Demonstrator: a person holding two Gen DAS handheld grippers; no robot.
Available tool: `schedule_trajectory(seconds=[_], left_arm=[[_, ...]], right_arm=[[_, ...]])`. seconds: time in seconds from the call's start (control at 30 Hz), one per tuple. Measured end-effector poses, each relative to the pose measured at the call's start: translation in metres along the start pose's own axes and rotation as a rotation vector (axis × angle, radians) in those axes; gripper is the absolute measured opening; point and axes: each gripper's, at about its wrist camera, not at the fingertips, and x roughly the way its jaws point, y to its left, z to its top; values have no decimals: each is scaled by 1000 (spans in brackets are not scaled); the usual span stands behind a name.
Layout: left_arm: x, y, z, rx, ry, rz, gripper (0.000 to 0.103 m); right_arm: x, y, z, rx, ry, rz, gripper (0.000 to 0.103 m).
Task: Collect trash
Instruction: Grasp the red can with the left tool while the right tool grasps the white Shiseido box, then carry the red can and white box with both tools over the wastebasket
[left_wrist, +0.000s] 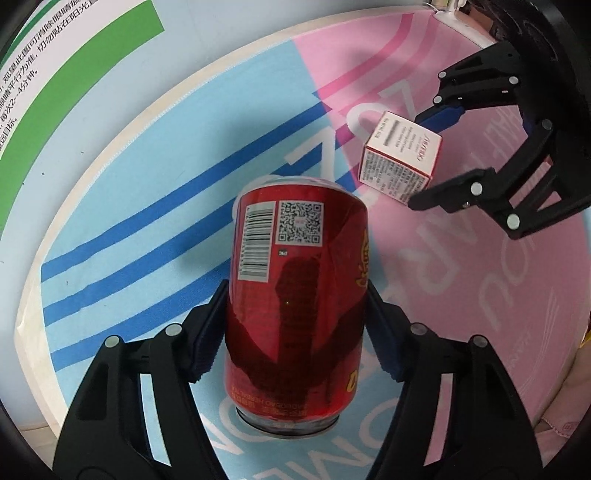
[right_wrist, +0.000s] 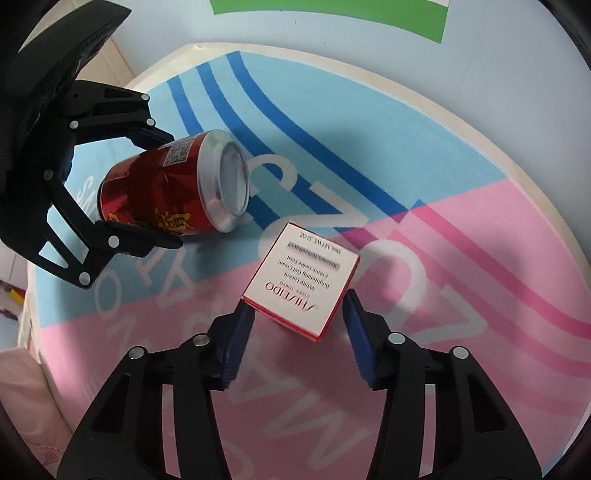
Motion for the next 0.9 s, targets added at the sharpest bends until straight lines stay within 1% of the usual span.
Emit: schedule_trajectory(seconds=[0.4, 0.47, 0.7, 0.9], left_arm=[[-18, -4, -1, -7, -20, 22, 66], [-20, -6, 0, -5, -25, 25, 66], [-34, -18, 0, 12, -45, 44, 66], [-46, -34, -2, 44, -69, 36, 66]], right_arm=[[-27, -2, -10, 11, -36, -3, 48], [-36, -6, -17, 11, -40, -4, 48], [-60, 2, -30, 13, -58, -33, 48], [-84, 11, -47, 53, -82, -60, 48]])
